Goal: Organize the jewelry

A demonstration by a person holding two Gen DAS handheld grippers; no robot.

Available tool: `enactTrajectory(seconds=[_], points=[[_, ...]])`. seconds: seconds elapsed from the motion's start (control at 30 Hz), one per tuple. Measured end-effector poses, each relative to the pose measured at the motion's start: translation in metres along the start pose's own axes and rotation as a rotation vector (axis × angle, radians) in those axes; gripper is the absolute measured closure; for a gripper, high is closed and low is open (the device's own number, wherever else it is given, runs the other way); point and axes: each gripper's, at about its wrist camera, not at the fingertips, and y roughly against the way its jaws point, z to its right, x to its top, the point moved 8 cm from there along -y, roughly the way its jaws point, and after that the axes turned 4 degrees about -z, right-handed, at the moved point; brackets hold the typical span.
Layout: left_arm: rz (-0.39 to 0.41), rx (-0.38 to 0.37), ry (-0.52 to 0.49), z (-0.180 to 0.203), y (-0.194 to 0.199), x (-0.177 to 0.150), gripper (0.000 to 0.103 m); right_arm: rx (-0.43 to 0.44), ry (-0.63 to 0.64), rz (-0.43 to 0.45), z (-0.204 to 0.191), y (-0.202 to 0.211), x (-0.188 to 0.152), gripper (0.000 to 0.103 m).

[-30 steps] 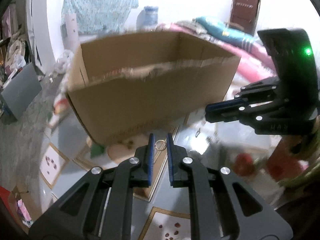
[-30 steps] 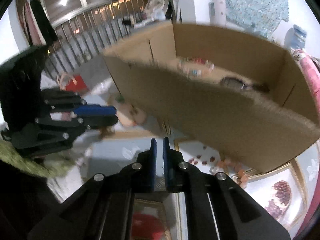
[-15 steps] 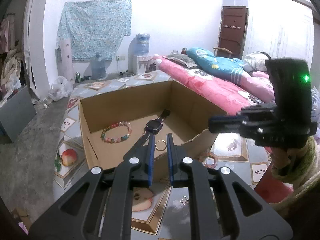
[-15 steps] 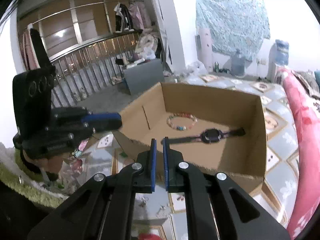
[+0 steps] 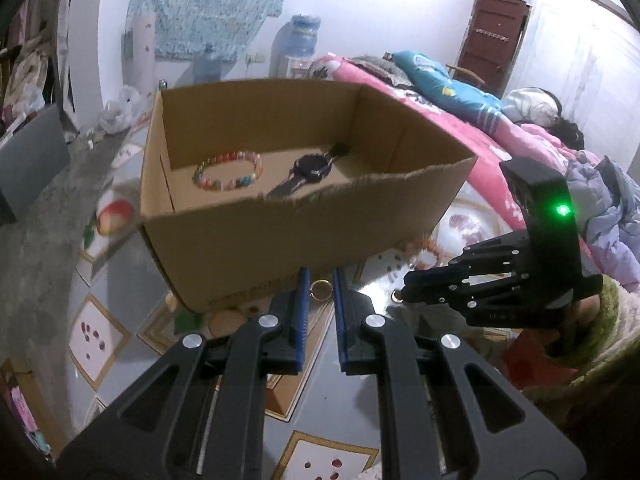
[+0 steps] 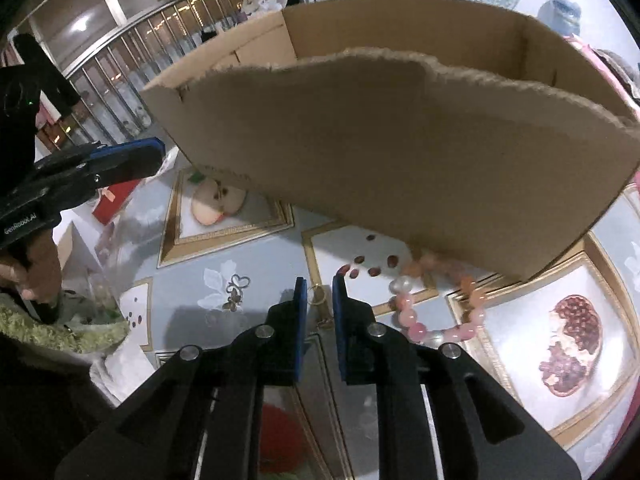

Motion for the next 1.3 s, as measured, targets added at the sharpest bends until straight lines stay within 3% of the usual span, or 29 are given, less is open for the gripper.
enactTrajectory(seconds=[0.37, 0.83, 1.03, 1.23, 1.3], points=[[-0.032, -0.004, 0.018, -0.001, -0.011, -0.008, 0.092, -0.093, 0.051, -0.018, -0.017, -0.012, 0.003, 0.089], [-0.015, -0.001, 0.008, 0.001, -0.008, -0.006, 0.092, -0.065, -0.013, 0.013, -0.015, -0.006, 0.003, 0.093], [0.032, -0.019, -0.006, 0.007, 0.010, 0.006, 0.092, -0.045, -0.022, 0.128, -0.018, 0.040, 0.020, 0.093], [0.153, -0.064, -0.045, 0.014, 0.043, 0.050, 0.092, -0.006, 0.000, 0.328, -0.031, 0.104, 0.066, 0.093], [0.177, -0.062, -0.053, 0.013, 0.044, 0.065, 0.092, -0.008, -0.010, 0.349, -0.029, 0.106, 0.077, 0.093]])
